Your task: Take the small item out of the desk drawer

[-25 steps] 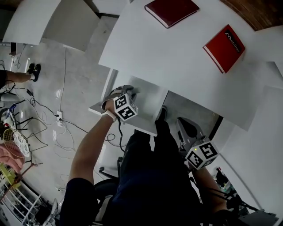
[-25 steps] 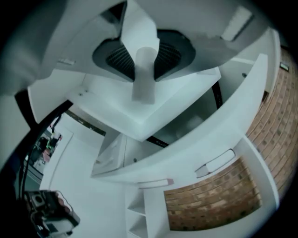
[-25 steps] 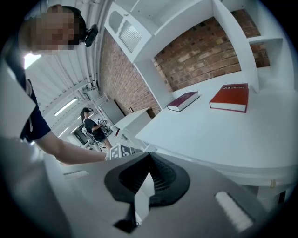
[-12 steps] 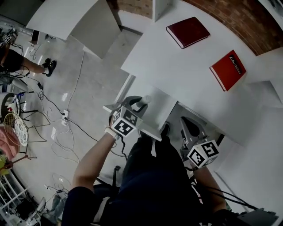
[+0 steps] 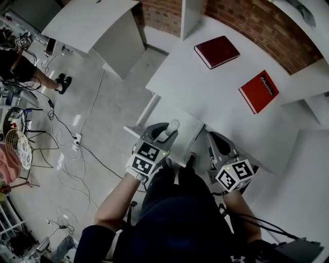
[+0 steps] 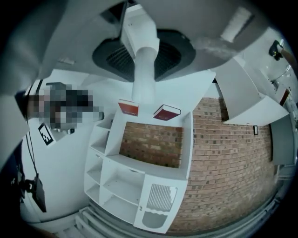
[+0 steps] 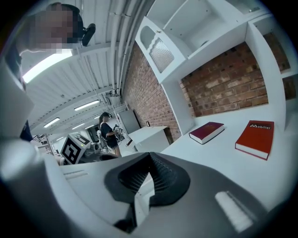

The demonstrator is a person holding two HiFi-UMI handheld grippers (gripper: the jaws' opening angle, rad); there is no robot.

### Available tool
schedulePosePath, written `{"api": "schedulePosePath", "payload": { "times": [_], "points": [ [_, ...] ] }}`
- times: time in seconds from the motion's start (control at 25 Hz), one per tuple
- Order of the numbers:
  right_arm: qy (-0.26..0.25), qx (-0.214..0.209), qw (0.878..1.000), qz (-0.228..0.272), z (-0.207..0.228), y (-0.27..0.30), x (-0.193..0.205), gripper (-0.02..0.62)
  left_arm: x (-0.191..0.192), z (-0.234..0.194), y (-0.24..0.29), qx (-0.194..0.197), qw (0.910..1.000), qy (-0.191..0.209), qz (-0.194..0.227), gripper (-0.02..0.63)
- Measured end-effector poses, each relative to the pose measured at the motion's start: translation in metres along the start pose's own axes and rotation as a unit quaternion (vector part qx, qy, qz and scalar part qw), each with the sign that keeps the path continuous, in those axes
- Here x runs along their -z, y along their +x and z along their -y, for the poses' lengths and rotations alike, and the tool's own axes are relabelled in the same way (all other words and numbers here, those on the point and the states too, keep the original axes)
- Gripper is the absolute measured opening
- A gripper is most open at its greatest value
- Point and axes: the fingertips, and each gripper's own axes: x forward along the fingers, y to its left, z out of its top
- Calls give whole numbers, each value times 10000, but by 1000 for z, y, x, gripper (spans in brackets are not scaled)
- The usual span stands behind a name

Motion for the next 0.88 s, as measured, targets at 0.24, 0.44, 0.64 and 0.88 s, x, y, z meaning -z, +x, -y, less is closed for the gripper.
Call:
{"api": "schedulePosePath", "payload": {
  "times": [0.24,0.44,0.64,0.88],
  "points": [
    [-260,-172,9992,266,-12,1,-26,3,-40,7,-29,-206,9977,-199,614,141],
    [-493,-280,9971,501,-25,0,-49,3,-69,11,-50,-265,9944,-247,991,141],
    [-682,-388,9940,764,-36,-1,-74,3,-95,17,-67,-315,9903,-193,1339,141],
    [-931,-441,9893,1029,-44,-3,-105,2,-122,18,-83,-416,9848,-189,1678,141]
  ]
}}
